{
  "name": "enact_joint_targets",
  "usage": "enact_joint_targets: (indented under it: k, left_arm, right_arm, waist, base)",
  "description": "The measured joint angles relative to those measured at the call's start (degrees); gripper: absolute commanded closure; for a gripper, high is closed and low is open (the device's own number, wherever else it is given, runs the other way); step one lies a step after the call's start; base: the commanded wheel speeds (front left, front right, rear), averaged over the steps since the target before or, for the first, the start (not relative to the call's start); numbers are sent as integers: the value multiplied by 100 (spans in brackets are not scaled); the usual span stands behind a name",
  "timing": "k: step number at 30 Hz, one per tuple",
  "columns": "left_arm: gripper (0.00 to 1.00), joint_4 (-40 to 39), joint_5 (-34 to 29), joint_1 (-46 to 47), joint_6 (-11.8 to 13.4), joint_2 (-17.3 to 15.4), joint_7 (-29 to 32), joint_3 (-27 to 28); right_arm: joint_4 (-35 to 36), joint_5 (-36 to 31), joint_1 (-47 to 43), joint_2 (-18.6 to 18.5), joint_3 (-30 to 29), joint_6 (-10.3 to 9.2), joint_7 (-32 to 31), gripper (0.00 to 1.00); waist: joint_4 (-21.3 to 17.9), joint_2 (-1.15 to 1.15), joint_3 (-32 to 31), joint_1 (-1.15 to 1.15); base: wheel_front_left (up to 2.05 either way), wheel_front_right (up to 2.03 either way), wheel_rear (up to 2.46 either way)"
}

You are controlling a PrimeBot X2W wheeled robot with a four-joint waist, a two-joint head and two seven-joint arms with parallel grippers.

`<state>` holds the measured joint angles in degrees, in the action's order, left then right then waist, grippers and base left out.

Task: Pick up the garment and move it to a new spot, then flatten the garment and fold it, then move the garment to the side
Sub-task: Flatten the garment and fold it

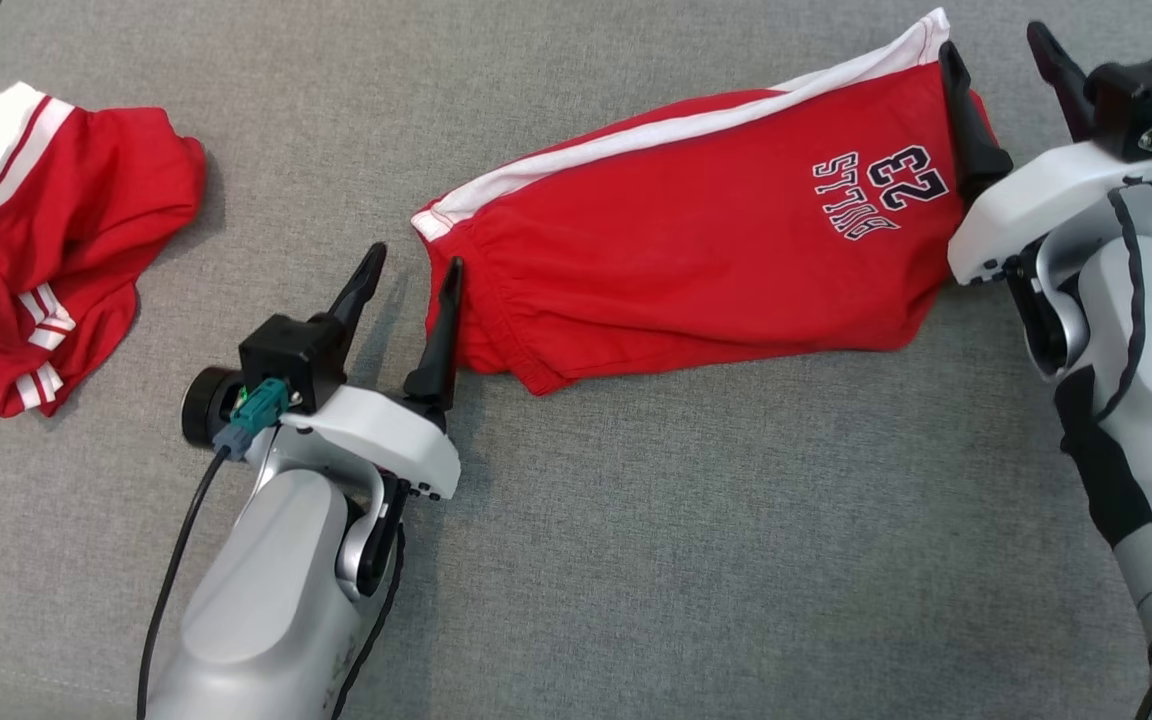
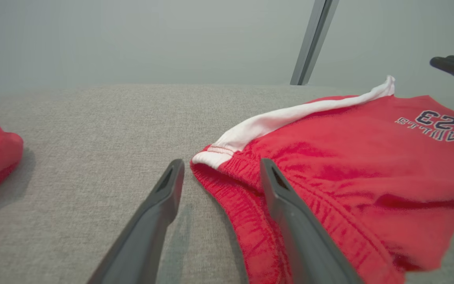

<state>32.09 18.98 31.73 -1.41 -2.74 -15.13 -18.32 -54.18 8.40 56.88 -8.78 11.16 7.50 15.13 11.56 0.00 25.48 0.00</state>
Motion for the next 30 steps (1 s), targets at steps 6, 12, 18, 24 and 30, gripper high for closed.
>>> enact_joint_targets:
  k: [6,12,18,24,30]
  left_arm:
    - [0,-153,-138,-320,158,-5,0,153]
    - [0,-272,-227,-589,231,-8,0,286]
    - [0,-353,-293,-749,242,-3,0,338]
    - [0,-366,-303,-771,238,-3,0,314]
    - [0,-371,-345,-805,240,-3,0,322]
  right_arm:
    - [73,435,-457,-41,144,0,0,0]
    - [-151,868,-749,-118,536,0,0,0]
    - [-390,1437,-786,-148,1074,0,-367,0]
    - [-543,1920,-686,-130,1357,-2,-810,10]
    - [-578,2236,-702,-124,1567,1,-733,100]
  waist:
    - [-54,0,-191,0]
    - [-99,0,-331,0]
    - [-83,0,-363,0]
    - [-9,0,-358,0]
    - [2,0,-408,0]
  base:
    - [0,0,0]
    - [0,0,0]
    - [0,0,0]
    - [0,0,0]
    - [0,0,0]
